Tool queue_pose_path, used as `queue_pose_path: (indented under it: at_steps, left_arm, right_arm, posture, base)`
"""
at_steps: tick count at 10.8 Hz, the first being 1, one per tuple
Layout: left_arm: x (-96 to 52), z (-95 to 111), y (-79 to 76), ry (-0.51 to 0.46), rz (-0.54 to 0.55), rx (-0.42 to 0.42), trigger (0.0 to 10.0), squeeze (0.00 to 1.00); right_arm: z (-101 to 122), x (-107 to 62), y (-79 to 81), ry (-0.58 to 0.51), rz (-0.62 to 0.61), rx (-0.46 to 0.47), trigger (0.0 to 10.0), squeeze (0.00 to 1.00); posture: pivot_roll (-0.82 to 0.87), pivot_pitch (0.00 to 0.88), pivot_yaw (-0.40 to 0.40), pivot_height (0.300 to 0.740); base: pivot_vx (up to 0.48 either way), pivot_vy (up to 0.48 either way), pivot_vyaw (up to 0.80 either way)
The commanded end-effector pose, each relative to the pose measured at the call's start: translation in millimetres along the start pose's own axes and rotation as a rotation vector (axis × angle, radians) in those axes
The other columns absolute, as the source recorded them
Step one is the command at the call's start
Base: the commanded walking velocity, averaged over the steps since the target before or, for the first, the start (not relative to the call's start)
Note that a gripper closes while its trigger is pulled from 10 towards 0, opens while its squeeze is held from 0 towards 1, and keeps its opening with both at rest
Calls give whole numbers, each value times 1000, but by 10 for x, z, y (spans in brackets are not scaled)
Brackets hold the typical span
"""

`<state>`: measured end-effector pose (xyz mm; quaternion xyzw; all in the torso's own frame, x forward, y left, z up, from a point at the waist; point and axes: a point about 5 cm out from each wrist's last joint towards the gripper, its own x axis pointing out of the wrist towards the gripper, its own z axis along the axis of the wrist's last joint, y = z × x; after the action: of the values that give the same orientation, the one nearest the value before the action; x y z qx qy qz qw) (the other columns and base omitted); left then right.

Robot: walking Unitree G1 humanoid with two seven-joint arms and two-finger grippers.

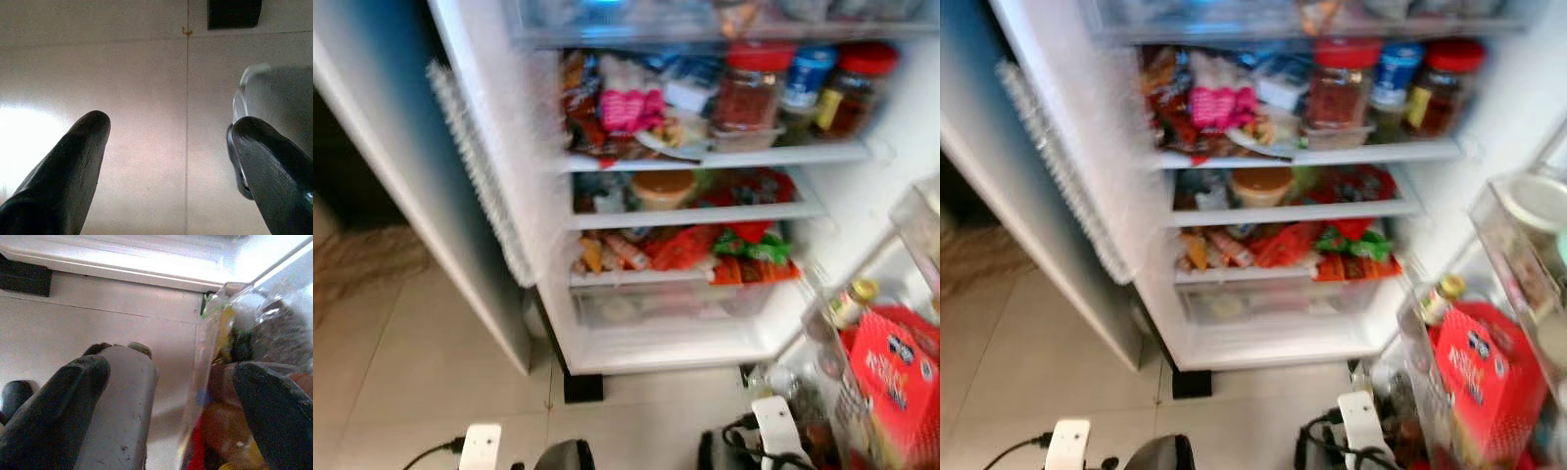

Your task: Restocking fridge

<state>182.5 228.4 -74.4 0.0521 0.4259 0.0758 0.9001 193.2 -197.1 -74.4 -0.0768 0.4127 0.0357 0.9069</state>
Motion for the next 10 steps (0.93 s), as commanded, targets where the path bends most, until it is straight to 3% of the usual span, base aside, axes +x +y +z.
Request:
queue_pose_path:
  at_steps: [1, 5, 7, 10]
  left_arm:
    - [-9, -65, -13, 27, -2, 21, 10000, 0]
    - [-55, -275, -35, 112, -16, 41, 10000, 0]
    - [-68, -320, -68, 124, -19, 31, 10000, 0]
    - [-75, -344, -86, 130, -28, 26, 10000, 0]
  right_arm:
    - [-326, -75, 102, 128, 39, -1, 10000, 0]
    - [-328, -77, 126, 116, 53, 30, 10000, 0]
    - [-335, -80, 124, 120, 58, 20, 10000, 0]
    - [-339, -82, 134, 118, 65, 28, 10000, 0]
  posture:
    - [-61, 135, 25, 620]
    - [-56, 134, 26, 620]
    - [-53, 112, 22, 652]
    - [-61, 78, 22, 702]
  base:
    - [0, 401, 0]
    - [0, 402, 0]
    - [0, 375, 0]
    - [0, 0, 0]
